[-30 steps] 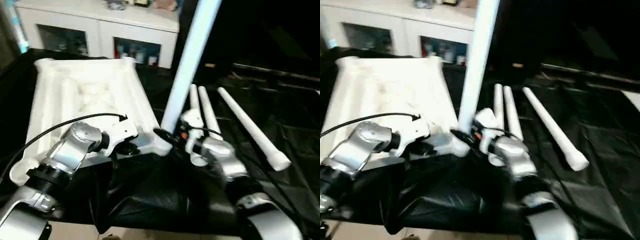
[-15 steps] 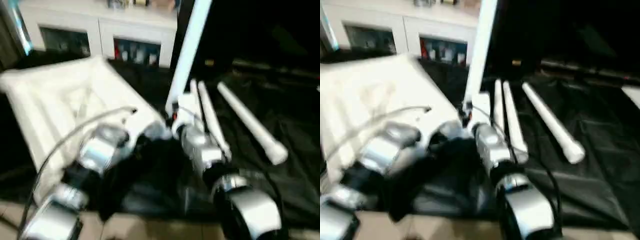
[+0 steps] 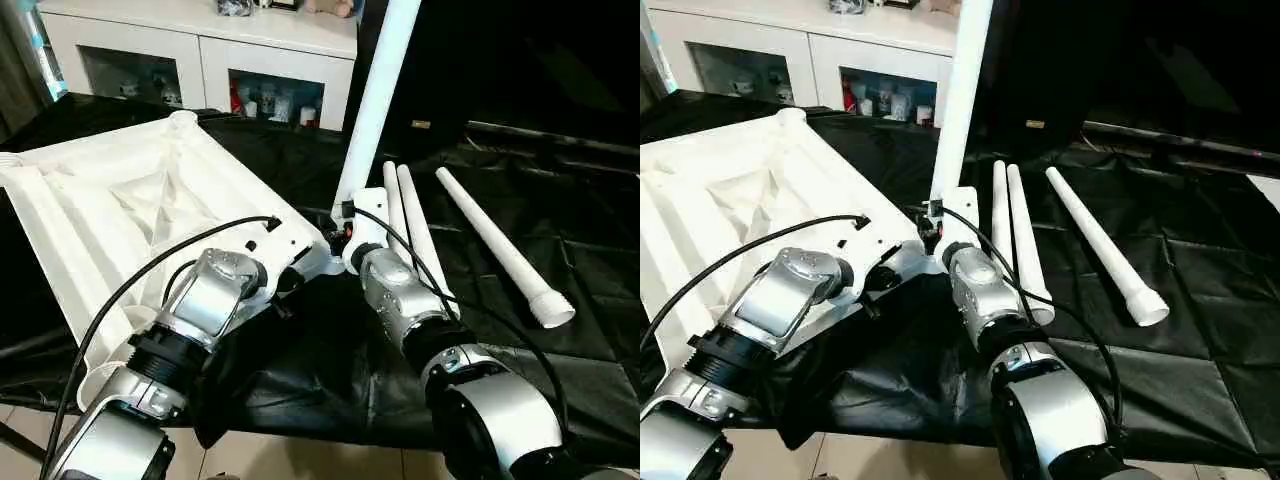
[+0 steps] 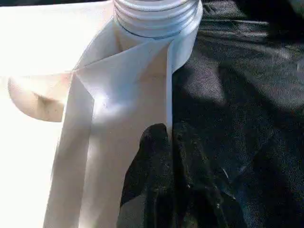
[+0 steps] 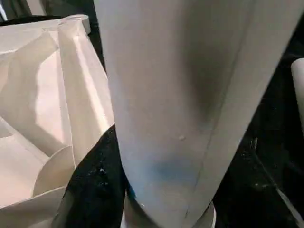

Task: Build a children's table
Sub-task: Rotate leg to tighten

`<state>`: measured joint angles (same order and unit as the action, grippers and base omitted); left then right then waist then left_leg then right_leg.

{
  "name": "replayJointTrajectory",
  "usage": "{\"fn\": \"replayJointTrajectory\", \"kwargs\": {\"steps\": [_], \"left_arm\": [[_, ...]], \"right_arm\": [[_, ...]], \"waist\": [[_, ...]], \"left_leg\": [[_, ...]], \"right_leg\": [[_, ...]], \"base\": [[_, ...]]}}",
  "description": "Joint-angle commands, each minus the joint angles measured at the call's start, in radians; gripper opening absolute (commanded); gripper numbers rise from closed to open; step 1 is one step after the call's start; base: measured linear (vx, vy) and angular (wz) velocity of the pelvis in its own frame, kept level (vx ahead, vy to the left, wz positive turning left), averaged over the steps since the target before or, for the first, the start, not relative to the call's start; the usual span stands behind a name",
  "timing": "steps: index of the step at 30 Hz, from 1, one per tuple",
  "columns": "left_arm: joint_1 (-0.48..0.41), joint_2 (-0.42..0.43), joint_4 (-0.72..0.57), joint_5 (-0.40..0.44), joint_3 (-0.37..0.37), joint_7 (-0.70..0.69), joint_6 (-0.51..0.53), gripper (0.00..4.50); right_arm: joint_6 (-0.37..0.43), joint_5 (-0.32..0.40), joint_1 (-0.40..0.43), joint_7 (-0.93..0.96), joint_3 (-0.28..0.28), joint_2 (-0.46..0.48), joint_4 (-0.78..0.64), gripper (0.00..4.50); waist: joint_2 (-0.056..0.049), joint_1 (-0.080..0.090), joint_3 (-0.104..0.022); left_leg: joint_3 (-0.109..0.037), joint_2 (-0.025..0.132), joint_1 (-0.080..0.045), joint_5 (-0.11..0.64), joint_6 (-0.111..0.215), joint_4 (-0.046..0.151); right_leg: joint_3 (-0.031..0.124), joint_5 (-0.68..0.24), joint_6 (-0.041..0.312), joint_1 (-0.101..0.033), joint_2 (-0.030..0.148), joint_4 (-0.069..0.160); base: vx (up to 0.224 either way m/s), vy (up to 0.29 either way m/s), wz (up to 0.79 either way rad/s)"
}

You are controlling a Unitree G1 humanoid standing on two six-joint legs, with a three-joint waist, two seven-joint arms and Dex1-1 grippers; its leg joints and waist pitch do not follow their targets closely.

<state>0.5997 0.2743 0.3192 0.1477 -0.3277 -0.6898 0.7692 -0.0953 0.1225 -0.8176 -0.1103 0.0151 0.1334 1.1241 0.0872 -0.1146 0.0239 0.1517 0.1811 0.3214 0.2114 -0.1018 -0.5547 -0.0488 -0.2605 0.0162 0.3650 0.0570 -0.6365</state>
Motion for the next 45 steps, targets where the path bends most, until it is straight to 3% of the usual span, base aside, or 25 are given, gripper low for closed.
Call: {"fn": "replayJointTrajectory", "kwargs": {"steps": [1, 2, 3, 6, 8, 9, 12, 16, 17, 18, 19, 20, 22, 23, 24, 25, 29, 30, 33, 38, 39, 45], "left_arm": [[0.011, 0.003, 0.015, 0.015, 0.005, 0.050, 0.003, 0.00], [0.011, 0.003, 0.015, 0.015, 0.005, 0.050, 0.003, 0.00], [0.012, 0.006, 0.018, 0.014, 0.008, 0.051, -0.003, 0.00], [0.014, 0.010, 0.021, 0.013, 0.013, 0.050, -0.013, 0.00], [0.015, 0.012, 0.023, 0.012, 0.014, 0.050, -0.016, 0.00], [0.017, 0.015, 0.024, 0.011, 0.014, 0.047, -0.023, 0.00], [0.022, 0.019, 0.034, 0.007, 0.017, 0.041, -0.047, 0.00], [0.022, 0.025, 0.035, 0.007, 0.013, 0.032, -0.069, 0.00], [0.016, 0.033, 0.028, 0.002, 0.008, 0.019, -0.092, 0.00], [0.013, 0.039, 0.022, -0.001, 0.005, 0.011, -0.099, 0.00], [0.009, 0.044, 0.017, -0.003, 0.003, 0.006, -0.101, 0.00], [0.005, 0.050, 0.013, -0.004, 0.001, 0.000, -0.106, 0.00], [-0.009, 0.071, 0.001, -0.011, -0.007, -0.033, -0.145, 0.00], [-0.013, 0.077, -0.002, -0.013, -0.008, -0.042, -0.155, 0.00], [-0.025, 0.092, -0.008, -0.021, -0.007, -0.064, -0.182, 0.00], [-0.033, 0.104, -0.012, -0.022, -0.009, -0.076, -0.193, 0.00], [-0.058, 0.135, -0.025, -0.032, -0.015, -0.119, -0.233, 0.00], [-0.072, 0.151, -0.034, -0.042, -0.018, -0.150, -0.252, 0.00], [-0.103, 0.197, -0.056, -0.062, -0.031, -0.236, -0.326, 0.00], [-0.134, 0.259, -0.105, -0.097, -0.043, -0.347, -0.345, 0.00], [-0.137, 0.266, -0.117, -0.107, -0.039, -0.362, -0.345, 0.00], [-0.164, 0.310, -0.164, -0.146, -0.041, -0.455, -0.394, 0.00]], "right_arm": [[0.085, -0.022, 0.049, 0.000, -0.015, 0.065, 0.126, 1.91], [0.085, -0.023, 0.049, 0.001, -0.015, 0.064, 0.126, 1.91], [0.082, -0.020, 0.048, -0.006, -0.012, 0.063, 0.125, 2.26], [0.074, -0.012, 0.042, -0.026, -0.002, 0.064, 0.123, 2.61], [0.071, -0.011, 0.039, -0.032, 0.001, 0.064, 0.123, 2.63], [0.067, -0.010, 0.034, -0.042, 0.004, 0.064, 0.121, 2.92], [0.054, -0.003, 0.021, -0.072, 0.017, 0.063, 0.112, 3.09], [0.043, -0.004, 0.012, -0.096, 0.015, 0.057, 0.103, 3.47], [0.031, -0.006, 0.009, -0.127, 0.010, 0.049, 0.096, 3.52], [0.025, -0.009, 0.008, -0.146, 0.008, 0.044, 0.089, 3.52], [0.021, -0.011, 0.009, -0.161, 0.007, 0.040, 0.083, 3.74], [0.020, -0.010, 0.009, -0.183, 0.005, 0.034, 0.076, 3.74], [0.015, -0.015, 0.011, -0.244, -0.006, 0.012, 0.053, 3.88], [0.014, -0.017, 0.011, -0.261, -0.009, 0.005, 0.046, 3.95], [0.016, -0.025, 0.016, -0.331, -0.026, -0.021, 0.020, 4.06], [0.022, -0.030, 0.021, -0.385, -0.041, -0.044, -0.002, 4.18], [0.039, -0.034, 0.040, -0.513, -0.073, -0.101, -0.073, 4.46], [0.052, -0.031, 0.057, -0.584, -0.090, -0.135, -0.126, 4.46], [0.084, -0.025, 0.102, -0.744, -0.133, -0.223, -0.257, 4.46], [0.123, -0.023, 0.143, -0.902, -0.176, -0.320, -0.361, 4.46], [0.130, -0.024, 0.150, -0.929, -0.185, -0.338, -0.376, 4.46], [0.183, -0.013, 0.194, -0.989, -0.207, -0.380, -0.470, 4.46]], "waist": [[-0.027, 0.008, -0.013], [-0.027, 0.008, -0.013], [-0.027, 0.009, -0.013], [-0.029, 0.011, -0.016], [-0.028, 0.010, -0.023], [-0.029, 0.010, -0.021], [-0.023, 0.014, -0.021], [-0.024, 0.016, -0.019], [-0.019, 0.018, -0.018], [-0.023, 0.019, -0.021], [-0.012, 0.021, -0.028], [-0.016, 0.020, -0.027], [-0.013, 0.023, -0.027], [-0.017, 0.024, -0.033], [-0.010, 0.027, -0.031], [-0.011, 0.028, -0.031], [-0.003, 0.027, -0.027], [0.007, 0.031, -0.027], [0.011, 0.027, -0.026], [0.014, 0.027, -0.025], [0.019, 0.028, -0.024], [0.022, 0.025, -0.026]], "left_leg": [[-0.021, 0.054, 0.008, 0.345, -0.026, 0.086], [-0.021, 0.054, 0.009, 0.343, -0.026, 0.087], [-0.021, 0.054, 0.009, 0.340, -0.027, 0.087], [-0.020, 0.055, 0.009, 0.329, -0.027, 0.087], [-0.018, 0.057, 0.016, 0.254, -0.022, 0.085], [-0.013, 0.056, 0.016, 0.227, -0.015, 0.083], [-0.010, 0.055, 0.019, 0.222, -0.014, 0.081], [-0.007, 0.056, 0.019, 0.202, -0.011, 0.081], [-0.006, 0.056, 0.021, 0.201, -0.006, 0.080], [-0.007, 0.059, 0.020, 0.193, -0.009, 0.081], [-0.002, 0.057, 0.021, 0.130, -0.002, 0.071], [-0.001, 0.057, 0.021, 0.108, 0.004, 0.071], [0.006, 0.053, 0.028, 0.079, 0.028, 0.067], [0.009, 0.054, 0.027, 0.048, 0.038, 0.060], [0.011, 0.052, 0.029, 0.005, 0.055, 0.057], [0.012, 0.052, 0.030, -0.006, 0.066, 0.054], [0.014, 0.056, 0.026, -0.004, 0.087, 0.052], [0.016, 0.057, 0.027, -0.011, 0.090, 0.051], [0.015, 0.055, 0.025, -0.041, 0.120, 0.045], [0.017, 0.056, 0.023, -0.055, 0.123, 0.042], [0.017, 0.056, 0.023, -0.054, 0.124, 0.041], [0.017, 0.055, 0.020, -0.076, 0.127, 0.036]], "right_leg": [[0.064, -0.388, 0.081, 0.002, 0.095, 0.119], [0.064, -0.385, 0.082, 0.002, 0.095, 0.120], [0.063, -0.375, 0.083, 0.002, 0.094, 0.119], [0.063, -0.346, 0.092, 0.000, 0.093, 0.117], [0.061, -0.230, 0.107, -0.010, 0.091, 0.106], [0.060, -0.175, 0.119, -0.008, 0.088, 0.103], [0.060, -0.182, 0.126, -0.012, 0.090, 0.104], [0.060, -0.173, 0.130, -0.013, 0.090, 0.102], [0.060, -0.181, 0.132, -0.013, 0.091, 0.103], [0.060, -0.174, 0.136, -0.014, 0.093, 0.101], [0.059, -0.078, 0.146, -0.021, 0.092, 0.090], [0.058, -0.031, 0.155, -0.020, 0.089, 0.085], [0.053, 0.037, 0.167, -0.024, 0.084, 0.081], [0.054, 0.093, 0.176, -0.025, 0.083, 0.074], [0.053, 0.165, 0.190, -0.026, 0.079, 0.066], [0.052, 0.197, 0.200, -0.027, 0.079, 0.064], [0.052, 0.186, 0.227, -0.029, 0.082, 0.065], [0.052, 0.190, 0.229, -0.031, 0.081, 0.064], [0.052, 0.214, 0.222, -0.033, 0.080, 0.061], [0.051, 0.201, 0.243, -0.032, 0.081, 0.058], [0.050, 0.192, 0.247, -0.032, 0.079, 0.058], [0.051, 0.213, 0.260, -0.032, 0.080, 0.051]], "base": [[0.000, 0.000, 0.00], [0.000, 0.000, 0.00], [0.000, 0.000, 0.00], [0.000, 0.000, 0.00], [0.000, 0.000, 0.00], [0.000, 0.000, 0.00], [0.000, 0.000, 0.00], [0.000, 0.000, 0.00], [0.000, 0.000, 0.00], [0.000, 0.000, 0.00], [0.000, 0.000, 0.00], [0.000, 0.000, 0.00], [0.000, 0.000, 0.00], [0.000, 0.000, 0.00], [0.000, 0.000, 0.00], [0.000, 0.000, 0.00], [0.000, 0.000, 0.00], [0.000, 0.000, 0.00], [0.000, 0.000, 0.00], [0.000, 0.000, 0.00], [0.000, 0.000, 0.00], [0.000, 0.000, 0.00]]}}
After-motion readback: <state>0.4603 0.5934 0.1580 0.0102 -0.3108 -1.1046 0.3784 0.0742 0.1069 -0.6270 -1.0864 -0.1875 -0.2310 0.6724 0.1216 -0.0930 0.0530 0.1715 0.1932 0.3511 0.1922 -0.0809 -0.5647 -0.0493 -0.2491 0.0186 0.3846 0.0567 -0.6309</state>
